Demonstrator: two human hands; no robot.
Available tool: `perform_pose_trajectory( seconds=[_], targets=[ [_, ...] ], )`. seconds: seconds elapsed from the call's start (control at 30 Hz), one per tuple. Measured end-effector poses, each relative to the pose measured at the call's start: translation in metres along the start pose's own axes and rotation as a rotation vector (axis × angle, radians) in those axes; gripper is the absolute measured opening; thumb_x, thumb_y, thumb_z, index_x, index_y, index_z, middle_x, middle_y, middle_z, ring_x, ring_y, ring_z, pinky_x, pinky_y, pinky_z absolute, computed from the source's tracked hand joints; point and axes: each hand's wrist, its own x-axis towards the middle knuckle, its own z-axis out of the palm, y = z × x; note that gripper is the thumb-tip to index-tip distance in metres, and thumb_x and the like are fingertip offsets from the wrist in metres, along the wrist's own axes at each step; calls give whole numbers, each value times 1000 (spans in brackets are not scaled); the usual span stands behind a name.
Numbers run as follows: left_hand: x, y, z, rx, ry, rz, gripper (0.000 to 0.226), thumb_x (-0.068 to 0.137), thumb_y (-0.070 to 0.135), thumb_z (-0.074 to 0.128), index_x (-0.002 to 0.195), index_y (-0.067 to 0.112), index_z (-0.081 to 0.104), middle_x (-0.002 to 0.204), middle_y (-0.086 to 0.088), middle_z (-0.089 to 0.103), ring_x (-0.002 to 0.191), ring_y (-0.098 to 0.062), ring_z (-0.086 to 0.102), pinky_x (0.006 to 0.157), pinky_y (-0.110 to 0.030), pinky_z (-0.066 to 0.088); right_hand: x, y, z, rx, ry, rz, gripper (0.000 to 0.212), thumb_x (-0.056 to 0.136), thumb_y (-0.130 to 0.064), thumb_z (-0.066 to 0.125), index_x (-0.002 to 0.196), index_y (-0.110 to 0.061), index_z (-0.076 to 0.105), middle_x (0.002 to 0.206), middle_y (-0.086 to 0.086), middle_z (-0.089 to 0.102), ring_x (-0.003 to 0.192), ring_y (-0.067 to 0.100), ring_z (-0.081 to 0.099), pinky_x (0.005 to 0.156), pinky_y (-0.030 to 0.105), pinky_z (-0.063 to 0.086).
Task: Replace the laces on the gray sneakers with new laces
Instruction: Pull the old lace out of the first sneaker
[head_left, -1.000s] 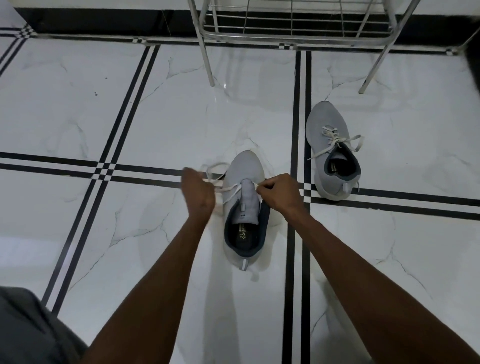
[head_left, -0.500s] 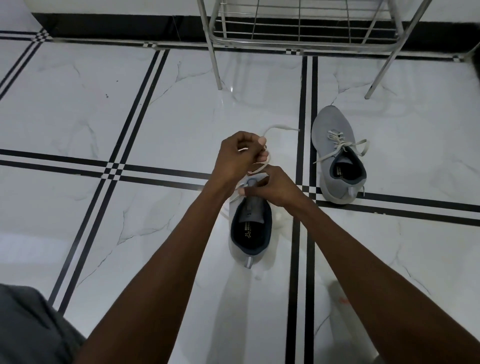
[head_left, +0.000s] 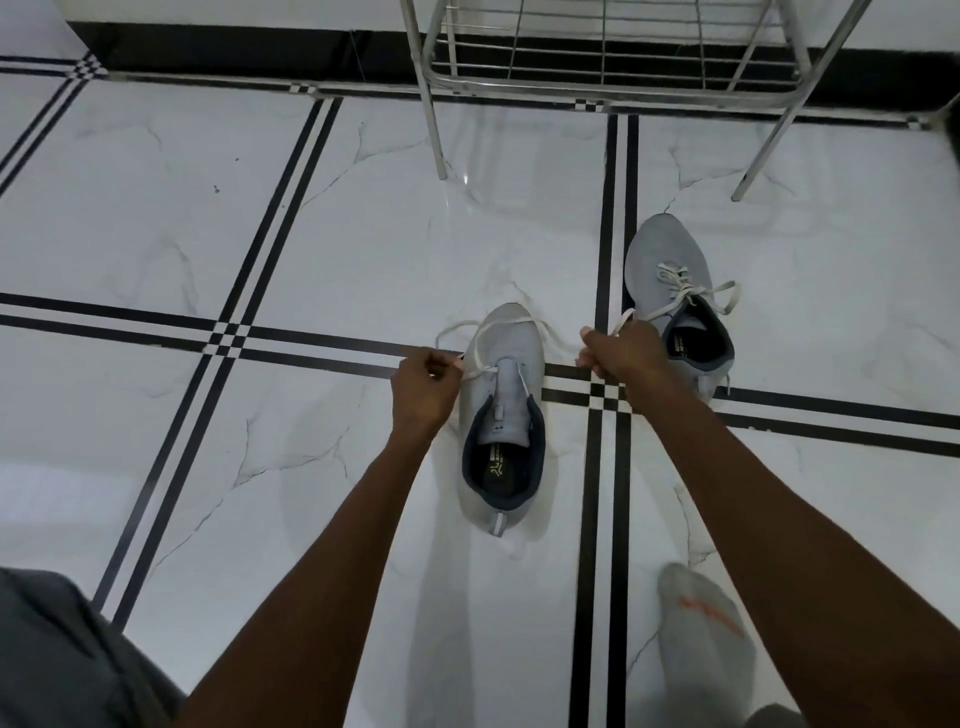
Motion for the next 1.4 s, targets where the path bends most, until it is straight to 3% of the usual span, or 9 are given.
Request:
perform_pose_trajectory(
  seconds=[0.17,0.3,0.43,0.6,0.8,1.07,1.23,1.33,1.4],
  targets=[
    [-6,-10,10,191,-2,131,11,87,12,74,97,12,72,97,-5,70,85,-18,65,84,-36,55,-18,4,30,-230,28,-238,48,83,-35,70,119,-7,56,100,16,72,93,26,70,85,38,57],
    [-1,-1,13,236,-18,196,7,87,23,77,87,17,74,91,0,71,84,-16,67,79,-32,56,-30,0,50,-393,44,-569,62,82,-30,76,133,-9,48,99,7,67,90,18,63,79,32,52],
    [-3,8,18,221,-51,206,8,86,16,77,89,13,70,86,1,70,75,-14,69,65,-8,47,-32,-6,69,-487,-173,-740,21,80,-16,78,100,-9,76,98,8,71,88,11,54,80,32,47],
    [-12,9,18,135,18,143,10,88,20,75,90,14,68,85,7,68,74,-6,65,66,-10,48,-26,-7,74,-500,-224,-714,13,83,-6,69,74,-7,78,79,12,73,74,22,63,74,39,51],
    [-33,13,26,208,-89,195,30,86,41,78,99,15,71,90,6,71,82,-5,66,76,-16,53,-29,-14,63,-365,-138,-538,13,90,-12,68,93,-7,80,96,6,77,87,17,69,79,20,47],
    [-29,16,25,272,-38,195,21,92,17,62,83,5,77,75,-9,73,71,-21,66,69,-35,54,-14,13,37,52,89,-92,16,90,-6,62,78,-7,73,76,12,73,67,22,73,68,40,62],
    [-35,11,26,222,34,151,33,92,13,62,60,7,61,55,-2,59,51,-7,48,55,-18,35,-26,12,33,-154,185,-446,20,80,-20,81,83,-5,68,84,8,69,77,20,67,74,32,55],
    [-37,15,26,211,48,131,22,94,21,67,80,8,78,75,-6,75,61,-8,60,58,-6,40,-36,7,51,-282,23,-726,18,80,-15,78,97,-11,72,102,3,63,89,15,62,83,20,47],
    [-39,18,29,212,44,136,22,96,23,69,91,4,80,82,-11,77,60,-2,56,60,1,39,-33,9,67,-443,-145,-771,22,86,-12,73,106,-5,75,112,12,65,104,23,62,95,26,45]
  ],
)
